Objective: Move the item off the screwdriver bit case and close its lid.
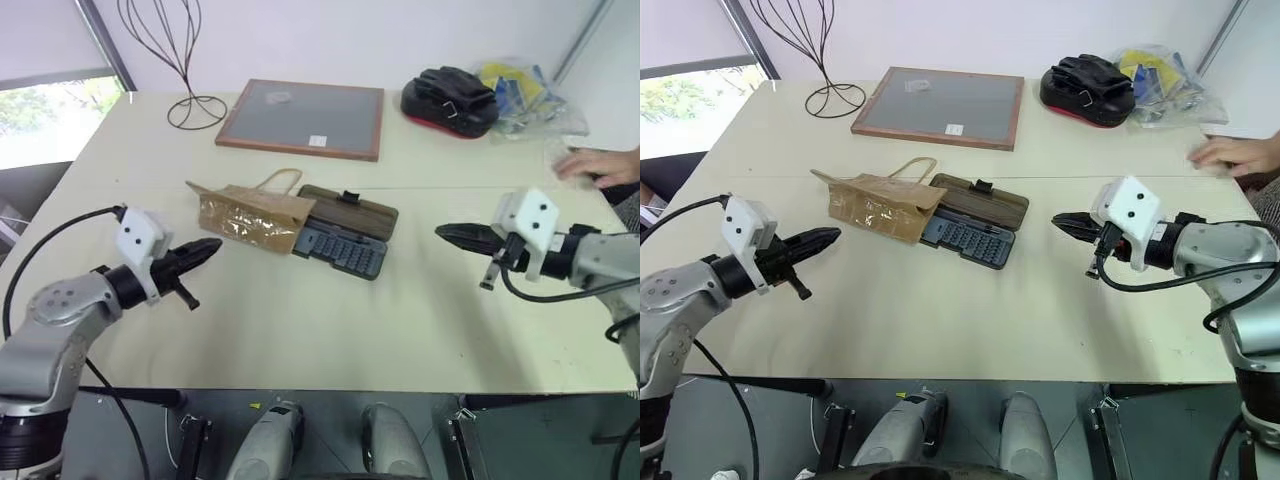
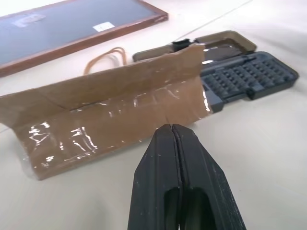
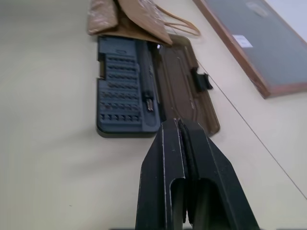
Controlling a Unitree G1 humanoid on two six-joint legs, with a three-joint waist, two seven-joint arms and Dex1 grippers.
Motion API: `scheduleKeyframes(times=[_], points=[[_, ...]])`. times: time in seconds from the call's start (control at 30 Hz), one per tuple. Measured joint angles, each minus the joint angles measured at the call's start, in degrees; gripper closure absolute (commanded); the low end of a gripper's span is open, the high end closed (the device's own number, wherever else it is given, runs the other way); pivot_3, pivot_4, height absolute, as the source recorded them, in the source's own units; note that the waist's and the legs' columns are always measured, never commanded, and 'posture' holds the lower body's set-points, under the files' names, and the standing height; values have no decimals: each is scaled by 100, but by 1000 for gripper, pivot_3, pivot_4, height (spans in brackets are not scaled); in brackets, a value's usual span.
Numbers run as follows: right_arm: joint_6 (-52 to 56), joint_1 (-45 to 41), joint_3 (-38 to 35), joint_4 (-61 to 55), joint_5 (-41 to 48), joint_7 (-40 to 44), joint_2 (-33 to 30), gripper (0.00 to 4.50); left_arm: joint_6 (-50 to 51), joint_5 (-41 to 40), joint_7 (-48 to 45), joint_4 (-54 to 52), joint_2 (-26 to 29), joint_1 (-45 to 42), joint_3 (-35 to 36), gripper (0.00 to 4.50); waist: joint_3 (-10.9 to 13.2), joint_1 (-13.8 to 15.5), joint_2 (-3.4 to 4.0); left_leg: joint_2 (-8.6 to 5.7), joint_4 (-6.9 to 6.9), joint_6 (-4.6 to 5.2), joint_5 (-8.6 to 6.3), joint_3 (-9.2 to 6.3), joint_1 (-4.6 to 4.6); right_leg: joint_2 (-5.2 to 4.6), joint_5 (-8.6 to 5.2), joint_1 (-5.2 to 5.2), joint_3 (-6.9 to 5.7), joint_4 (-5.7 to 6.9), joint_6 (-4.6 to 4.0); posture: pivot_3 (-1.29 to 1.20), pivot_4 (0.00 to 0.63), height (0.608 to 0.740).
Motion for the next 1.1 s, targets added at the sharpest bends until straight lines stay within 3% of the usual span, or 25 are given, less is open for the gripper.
scheduleKeyframes(times=[0.9,1.0,1.1], points=[[170,-130,30,-110,61,-88,48,4466,128,-33,368,-190,-199,-302,-107,4500,1,1,-1,1,0,-1,0,3,-1,-1,2,-4,1,1,-1,0,150,734],[169,-220,55,-108,64,-103,108,3578,98,55,449,-94,-268,-405,-115,4500,1,-3,-1,1,1,-1,0,4,-1,0,3,-4,0,1,0,0,150,734],[166,-422,268,-96,50,-171,334,1970,13,175,563,24,-450,-485,-191,4500,1,-10,-1,2,1,-1,0,5,-1,1,5,-4,0,2,2,0,150,734]])
